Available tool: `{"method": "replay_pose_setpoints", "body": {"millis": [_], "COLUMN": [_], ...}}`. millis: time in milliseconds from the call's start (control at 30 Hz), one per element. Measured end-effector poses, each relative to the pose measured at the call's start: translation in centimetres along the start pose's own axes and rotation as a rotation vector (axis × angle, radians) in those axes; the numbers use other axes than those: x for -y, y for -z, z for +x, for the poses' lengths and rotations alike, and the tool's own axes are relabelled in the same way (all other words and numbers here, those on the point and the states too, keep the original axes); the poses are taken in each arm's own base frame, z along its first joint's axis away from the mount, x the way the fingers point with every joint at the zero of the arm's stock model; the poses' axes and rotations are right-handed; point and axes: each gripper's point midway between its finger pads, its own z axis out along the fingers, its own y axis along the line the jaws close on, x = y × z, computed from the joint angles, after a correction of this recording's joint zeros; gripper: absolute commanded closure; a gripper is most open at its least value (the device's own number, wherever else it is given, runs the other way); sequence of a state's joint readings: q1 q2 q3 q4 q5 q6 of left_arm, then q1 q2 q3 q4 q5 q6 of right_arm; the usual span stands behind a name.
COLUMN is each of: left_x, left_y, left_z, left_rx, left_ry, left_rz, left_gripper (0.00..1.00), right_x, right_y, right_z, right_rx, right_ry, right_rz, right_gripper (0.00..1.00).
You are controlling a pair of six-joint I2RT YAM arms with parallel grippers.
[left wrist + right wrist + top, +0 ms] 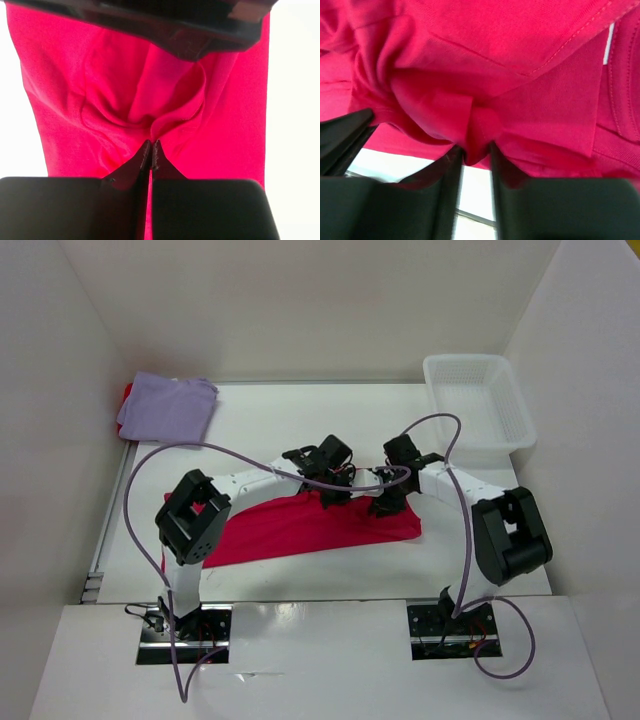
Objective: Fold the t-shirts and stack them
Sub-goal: Fold the other side of the tshirt into a rectangle
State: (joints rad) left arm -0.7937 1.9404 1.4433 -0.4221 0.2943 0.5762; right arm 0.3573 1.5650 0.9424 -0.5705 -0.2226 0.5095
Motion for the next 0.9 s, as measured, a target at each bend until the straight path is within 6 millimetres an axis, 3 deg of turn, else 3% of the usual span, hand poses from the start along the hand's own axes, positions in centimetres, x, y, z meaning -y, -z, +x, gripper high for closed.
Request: {"method": "replay_pose_setpoints", "body": {"millis": [33, 133, 267, 400, 500, 667, 800, 900], "left_x": [0.0, 0.1, -0.3, -2.4, -6.3, -13.0, -15.1, -14.2], "left_y": [-0.1, -0.2, -0.2, 0.6, 2.3, 6.1, 7.9, 7.5], "left_z": [0.1, 0.2, 0.2, 0.9, 1.5, 0.8, -0.6, -1.2], "left_rx": [-0.002, -0.006, 0.001, 0.013, 0.033, 0.102, 0.149, 0.154], "left_ry": [0.003, 0.007, 0.018, 0.091, 0.163, 0.263, 0.286, 0.280], "left_rz": [0.002, 0.004, -0.007, -0.051, -0.143, -0.332, -0.389, -0.354], "left_gripper": [1.00, 1.00, 1.00, 1.00, 1.00, 1.00, 1.00, 1.00], "right_x": [0.2, 0.5, 0.8, 1.0, 0.6, -2.0, -3.2, -3.1], "right_y": [-0.3, -0.6, -0.1, 0.8, 1.3, 2.3, 3.4, 3.2], "right_z": [0.0, 0.0, -2.3, -7.3, -11.5, -17.5, -19.1, -18.4], "right_rx": [-0.007, -0.018, 0.020, 0.096, 0.149, 0.236, 0.273, 0.255], "right_ry": [-0.002, -0.001, -0.022, -0.061, -0.068, -0.011, 0.026, 0.028], "right_rz": [0.004, 0.008, -0.007, -0.050, -0.084, -0.157, -0.183, -0.189], "right_gripper": [0.84, 1.00, 1.00, 1.00, 1.00, 1.00, 1.00, 1.00]}}
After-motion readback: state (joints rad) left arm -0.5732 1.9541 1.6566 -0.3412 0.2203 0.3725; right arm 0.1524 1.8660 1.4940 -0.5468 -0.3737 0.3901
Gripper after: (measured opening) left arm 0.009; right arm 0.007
